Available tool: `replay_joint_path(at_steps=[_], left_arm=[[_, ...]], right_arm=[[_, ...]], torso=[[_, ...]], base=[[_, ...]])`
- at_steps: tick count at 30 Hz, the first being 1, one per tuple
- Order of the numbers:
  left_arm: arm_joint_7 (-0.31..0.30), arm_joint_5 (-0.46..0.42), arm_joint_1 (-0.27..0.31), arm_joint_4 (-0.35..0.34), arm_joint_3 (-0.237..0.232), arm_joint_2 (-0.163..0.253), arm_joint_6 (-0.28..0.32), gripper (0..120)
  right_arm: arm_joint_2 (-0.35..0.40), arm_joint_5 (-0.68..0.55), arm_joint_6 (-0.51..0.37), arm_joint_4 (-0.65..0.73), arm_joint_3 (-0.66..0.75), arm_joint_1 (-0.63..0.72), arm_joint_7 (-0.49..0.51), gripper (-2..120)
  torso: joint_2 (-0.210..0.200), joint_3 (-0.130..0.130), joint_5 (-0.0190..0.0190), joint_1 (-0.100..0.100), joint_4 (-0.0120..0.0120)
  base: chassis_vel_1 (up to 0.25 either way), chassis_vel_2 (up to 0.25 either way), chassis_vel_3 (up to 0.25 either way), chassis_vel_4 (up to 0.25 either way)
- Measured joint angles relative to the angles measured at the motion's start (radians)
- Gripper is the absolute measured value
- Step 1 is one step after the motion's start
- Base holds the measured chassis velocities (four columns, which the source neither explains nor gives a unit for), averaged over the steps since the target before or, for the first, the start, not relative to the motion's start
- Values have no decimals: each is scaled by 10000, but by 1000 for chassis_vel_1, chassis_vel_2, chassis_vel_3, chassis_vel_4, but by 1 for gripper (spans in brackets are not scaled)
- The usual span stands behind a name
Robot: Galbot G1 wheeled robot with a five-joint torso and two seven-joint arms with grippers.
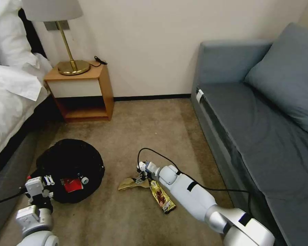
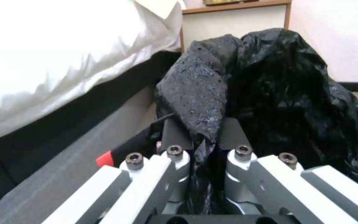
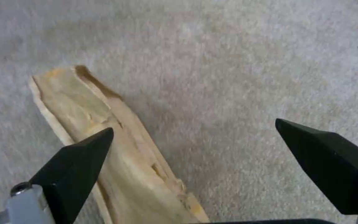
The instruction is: Pick up the trash bin, then pick up the garbage on the floor and place it into the trash bin.
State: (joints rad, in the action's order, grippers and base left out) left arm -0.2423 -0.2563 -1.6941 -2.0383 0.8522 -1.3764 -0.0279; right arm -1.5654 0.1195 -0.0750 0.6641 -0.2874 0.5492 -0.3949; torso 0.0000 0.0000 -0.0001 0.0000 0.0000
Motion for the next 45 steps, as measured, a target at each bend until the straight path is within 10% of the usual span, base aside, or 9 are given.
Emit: replay_joint_path(at_steps=[12,38,45], left_arm=[[-18,-12,-70,-142,-1,-71,81,7],[-24,-326,134,114,-27,132,47,7],[-24,-365,83,160,4,174,-6,7]], right_arm=[[-394,534,549,-1381,-137,-507,-147,99],[-430,588,834,-1865,397,-369,-183,1],[-428,503,885,-1758,553,-251,-113,0]], torso=[[0,0,0,0,0],[0,0,0,0,-1],[0,0,-1,0,-2]], base=[[0,0,0,0],[0,0,0,0],[0,0,0,0]])
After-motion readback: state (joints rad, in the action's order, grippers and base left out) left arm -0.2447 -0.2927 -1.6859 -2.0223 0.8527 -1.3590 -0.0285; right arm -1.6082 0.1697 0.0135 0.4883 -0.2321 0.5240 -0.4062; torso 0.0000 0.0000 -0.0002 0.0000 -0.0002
